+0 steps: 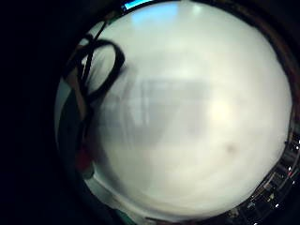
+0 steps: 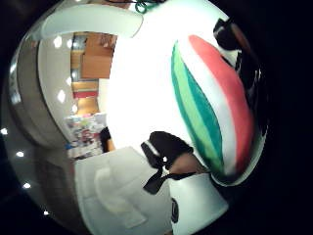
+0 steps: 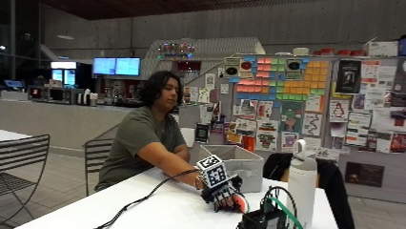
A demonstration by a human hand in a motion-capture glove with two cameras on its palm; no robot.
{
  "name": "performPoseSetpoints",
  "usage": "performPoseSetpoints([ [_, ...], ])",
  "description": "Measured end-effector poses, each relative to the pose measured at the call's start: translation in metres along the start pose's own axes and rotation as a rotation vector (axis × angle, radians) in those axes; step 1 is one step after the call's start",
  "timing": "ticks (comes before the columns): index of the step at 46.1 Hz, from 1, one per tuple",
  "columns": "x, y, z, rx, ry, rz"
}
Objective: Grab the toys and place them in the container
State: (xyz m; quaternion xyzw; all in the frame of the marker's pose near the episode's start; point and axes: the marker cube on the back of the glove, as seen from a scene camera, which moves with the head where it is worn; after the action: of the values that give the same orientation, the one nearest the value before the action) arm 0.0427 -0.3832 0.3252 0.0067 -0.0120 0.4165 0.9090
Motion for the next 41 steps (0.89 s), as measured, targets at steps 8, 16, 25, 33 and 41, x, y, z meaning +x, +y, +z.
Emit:
performPoseSetpoints([
  [8,0.007,-0.001,-0.015,0.034,-0.170,-0.010],
  [16,0.022,0.011,-0.054,0.038,-0.368,-0.048],
  [25,0.012,0.060,-0.143,0.046,-0.498,-0.284],
  [33,-0.052,0.157,-0.218,0.098,-0.612,-0.604],
  [41,-0.107,0.210,-0.252,0.130,-0.627,-0.864],
])
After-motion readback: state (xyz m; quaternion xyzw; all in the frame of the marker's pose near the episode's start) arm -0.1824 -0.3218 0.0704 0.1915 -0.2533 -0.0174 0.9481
